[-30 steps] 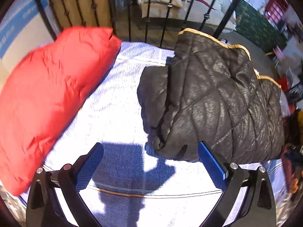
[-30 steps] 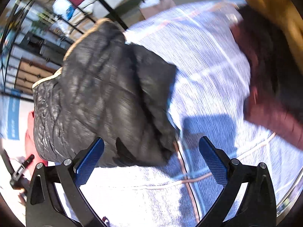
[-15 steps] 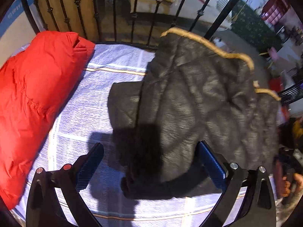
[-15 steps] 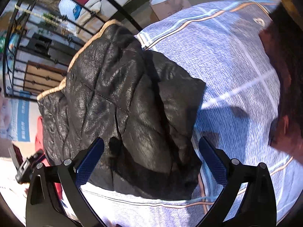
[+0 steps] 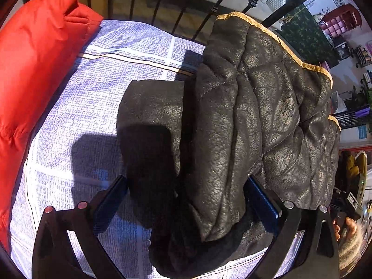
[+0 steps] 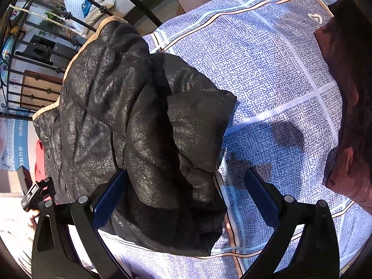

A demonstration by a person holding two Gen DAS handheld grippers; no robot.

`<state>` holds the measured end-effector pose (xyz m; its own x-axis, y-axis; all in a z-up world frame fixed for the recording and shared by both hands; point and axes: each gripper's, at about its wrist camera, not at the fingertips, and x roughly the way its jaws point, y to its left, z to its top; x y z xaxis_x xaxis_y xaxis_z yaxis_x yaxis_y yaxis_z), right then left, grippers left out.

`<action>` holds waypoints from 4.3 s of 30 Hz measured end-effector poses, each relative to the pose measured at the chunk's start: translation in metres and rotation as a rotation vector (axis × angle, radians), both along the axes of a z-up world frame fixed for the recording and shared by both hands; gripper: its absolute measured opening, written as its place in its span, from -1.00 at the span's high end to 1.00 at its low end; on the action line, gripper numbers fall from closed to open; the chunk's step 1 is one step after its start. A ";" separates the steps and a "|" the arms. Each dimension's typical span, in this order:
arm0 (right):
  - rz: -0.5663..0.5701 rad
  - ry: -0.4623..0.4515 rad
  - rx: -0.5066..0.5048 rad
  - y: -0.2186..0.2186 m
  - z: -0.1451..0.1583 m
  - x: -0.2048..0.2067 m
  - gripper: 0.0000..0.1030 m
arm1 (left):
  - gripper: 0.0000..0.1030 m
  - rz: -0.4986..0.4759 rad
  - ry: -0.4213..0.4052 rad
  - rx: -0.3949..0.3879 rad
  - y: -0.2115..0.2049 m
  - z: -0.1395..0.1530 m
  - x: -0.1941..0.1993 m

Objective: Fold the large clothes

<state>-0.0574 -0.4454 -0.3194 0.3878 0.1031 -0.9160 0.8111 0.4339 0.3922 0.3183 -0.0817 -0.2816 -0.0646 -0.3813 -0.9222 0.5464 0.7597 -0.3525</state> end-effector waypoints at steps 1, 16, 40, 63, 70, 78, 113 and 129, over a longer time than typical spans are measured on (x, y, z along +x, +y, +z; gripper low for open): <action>0.007 0.006 -0.005 -0.001 0.000 0.000 -0.91 | -0.93 -0.008 0.001 0.002 -0.002 -0.001 0.001; 0.093 -0.032 0.108 -0.032 -0.046 0.015 -0.91 | -0.93 -0.025 0.012 0.003 -0.006 -0.004 0.004; 0.046 -0.098 -0.003 -0.017 -0.027 0.044 0.32 | -0.26 -0.106 -0.163 0.070 -0.034 0.027 -0.030; 0.271 -0.012 -0.382 0.120 0.164 0.033 0.53 | 0.35 -0.030 -0.294 -0.094 0.089 0.130 -0.130; 0.367 0.021 -0.449 0.185 0.181 0.006 0.55 | 0.36 -0.049 -0.320 -0.060 0.125 0.143 -0.163; 0.460 -0.067 -0.536 0.184 0.236 0.006 0.57 | 0.37 -0.090 -0.496 -0.168 0.082 0.216 -0.180; -0.431 0.078 -0.419 -0.175 0.230 -0.543 0.28 | -0.43 -0.634 -0.234 -0.301 -0.421 0.185 -0.446; -0.656 0.089 -0.486 -0.170 0.275 -0.568 -0.58 | -0.89 -0.598 -0.640 -0.400 -0.392 0.266 -0.454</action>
